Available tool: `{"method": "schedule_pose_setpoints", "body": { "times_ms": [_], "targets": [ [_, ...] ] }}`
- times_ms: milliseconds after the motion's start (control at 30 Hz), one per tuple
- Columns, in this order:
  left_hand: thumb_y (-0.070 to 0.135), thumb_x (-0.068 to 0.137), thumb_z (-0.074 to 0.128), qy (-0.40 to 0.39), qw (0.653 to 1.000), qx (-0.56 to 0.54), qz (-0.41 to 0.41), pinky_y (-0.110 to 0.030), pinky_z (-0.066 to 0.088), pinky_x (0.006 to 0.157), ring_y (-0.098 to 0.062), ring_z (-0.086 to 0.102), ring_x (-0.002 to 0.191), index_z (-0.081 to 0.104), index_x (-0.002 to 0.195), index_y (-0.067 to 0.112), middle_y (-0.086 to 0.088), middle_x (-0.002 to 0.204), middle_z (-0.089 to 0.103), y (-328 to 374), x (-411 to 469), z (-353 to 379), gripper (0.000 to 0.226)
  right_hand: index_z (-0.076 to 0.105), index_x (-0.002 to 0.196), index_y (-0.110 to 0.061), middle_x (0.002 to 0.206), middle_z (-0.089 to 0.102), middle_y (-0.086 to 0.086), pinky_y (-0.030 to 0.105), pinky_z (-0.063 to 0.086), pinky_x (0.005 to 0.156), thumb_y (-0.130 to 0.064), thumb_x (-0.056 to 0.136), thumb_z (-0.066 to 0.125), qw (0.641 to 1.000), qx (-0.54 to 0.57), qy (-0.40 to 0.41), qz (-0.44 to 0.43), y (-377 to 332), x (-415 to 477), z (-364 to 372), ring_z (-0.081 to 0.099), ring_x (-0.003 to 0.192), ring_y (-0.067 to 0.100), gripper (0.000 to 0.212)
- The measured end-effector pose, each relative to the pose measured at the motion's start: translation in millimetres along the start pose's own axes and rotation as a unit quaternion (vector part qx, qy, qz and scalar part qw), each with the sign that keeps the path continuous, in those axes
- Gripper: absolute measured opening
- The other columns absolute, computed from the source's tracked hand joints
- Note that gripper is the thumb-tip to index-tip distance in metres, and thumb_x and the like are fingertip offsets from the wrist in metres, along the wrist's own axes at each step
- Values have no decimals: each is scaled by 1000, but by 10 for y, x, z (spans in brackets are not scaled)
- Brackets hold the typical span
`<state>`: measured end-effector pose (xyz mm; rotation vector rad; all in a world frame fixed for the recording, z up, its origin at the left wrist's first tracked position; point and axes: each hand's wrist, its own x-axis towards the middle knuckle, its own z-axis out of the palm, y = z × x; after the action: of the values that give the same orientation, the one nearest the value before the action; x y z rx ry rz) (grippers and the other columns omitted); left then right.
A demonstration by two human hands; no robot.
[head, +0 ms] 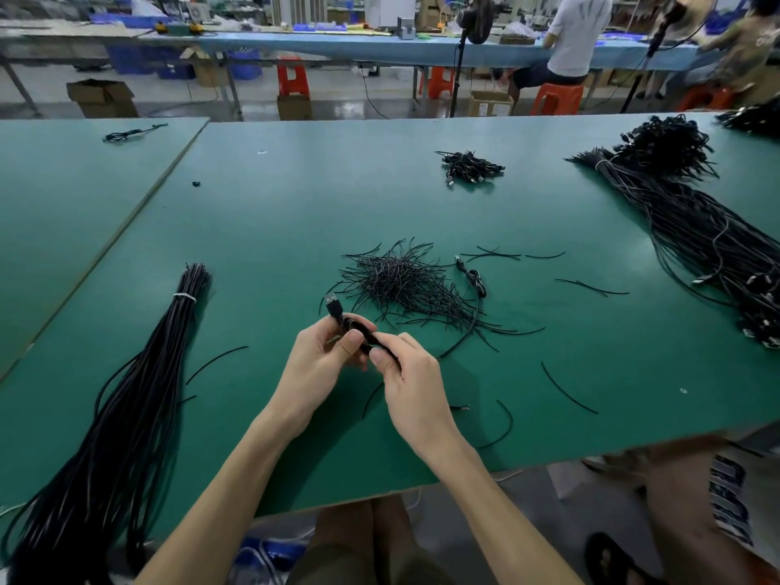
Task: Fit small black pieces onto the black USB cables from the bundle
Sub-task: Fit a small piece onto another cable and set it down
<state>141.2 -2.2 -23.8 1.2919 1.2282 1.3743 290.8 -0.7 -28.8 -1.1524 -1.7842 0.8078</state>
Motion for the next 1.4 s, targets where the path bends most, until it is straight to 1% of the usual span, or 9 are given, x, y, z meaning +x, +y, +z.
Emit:
{"method": "schedule_pose_setpoints", "body": {
  "times_ms": [167, 300, 467, 600, 900, 1033, 1133, 1267, 1400],
  "targets": [
    [-2, 103, 54, 33, 990, 135, 9, -30, 47, 63, -17, 55, 60, 65, 96, 6, -5, 81, 68, -28, 15, -13, 16, 62, 130, -11, 109, 60, 3, 46, 51, 82, -25, 111, 42, 987, -147, -67, 3, -30, -30, 58, 63, 92, 27, 31],
    [-5, 102, 51, 65, 981, 180, 21, -24, 42, 70, -13, 56, 71, 63, 93, 3, -5, 86, 66, -61, 27, -7, 17, 53, 120, -11, 110, 58, 7, 41, 44, 66, -31, 113, 29, 937, -316, -140, -52, -79, 28, 50, 66, 86, 34, 32],
    [-3, 101, 54, 87, 976, 196, 27, -23, 43, 69, -9, 57, 69, 65, 86, 11, 4, 79, 67, -78, 43, -14, 23, 48, 113, -9, 106, 61, 10, 41, 38, 62, -30, 114, 26, 909, -357, -190, -104, -79, 132, -65, 64, 80, 39, 30],
    [-2, 103, 53, 72, 991, 115, 4, -32, 51, 59, -17, 57, 57, 65, 85, 7, 2, 68, 65, -82, 36, -21, 24, 47, 104, -15, 98, 63, 5, 44, 44, 64, -33, 113, 28, 940, -288, -153, -98, -37, 77, -38, 61, 74, 36, 28],
    [3, 103, 55, 26, 1000, -10, 11, -32, 55, 64, -21, 58, 63, 66, 92, 2, -8, 71, 62, -55, 14, -43, 16, 47, 92, -22, 75, 59, -6, 47, 47, 67, -41, 112, 30, 979, -147, -139, -39, 21, 113, -99, 55, 67, 23, 33],
    [5, 102, 58, 18, 1000, -23, 11, -33, 56, 66, -24, 60, 65, 69, 91, 4, -10, 69, 63, -30, -2, -34, 16, 55, 89, -21, 70, 58, -12, 42, 48, 67, -34, 111, 39, 987, -57, -153, 10, 75, 154, -101, 51, 65, 16, 30],
    [14, 101, 61, 12, 1000, -10, 9, -33, 56, 69, -22, 63, 69, 71, 95, 4, -9, 74, 68, -4, -5, -33, 15, 56, 83, -23, 71, 52, -12, 32, 38, 65, -25, 110, 46, 985, 49, -157, 51, 96, 175, -113, 42, 64, 8, 29],
    [31, 99, 62, -7, 999, 31, -30, -36, 50, 70, -23, 58, 70, 69, 101, 3, -10, 77, 69, 58, 15, -26, 29, 52, 79, -27, 70, 50, -12, 31, 36, 63, -24, 110, 46, 987, 61, -140, 46, 89, 172, -119, 40, 62, 8, 32],
    [17, 99, 64, -91, 993, 68, -38, -29, 50, 62, -18, 66, 73, 69, 111, 0, -9, 83, 72, 240, 193, -106, 22, 54, 81, -19, 66, 45, -14, 29, 31, 54, -21, 111, 45, 985, 126, -106, 50, 97, 180, -136, 32, 56, 9, 31]
  ]
}}
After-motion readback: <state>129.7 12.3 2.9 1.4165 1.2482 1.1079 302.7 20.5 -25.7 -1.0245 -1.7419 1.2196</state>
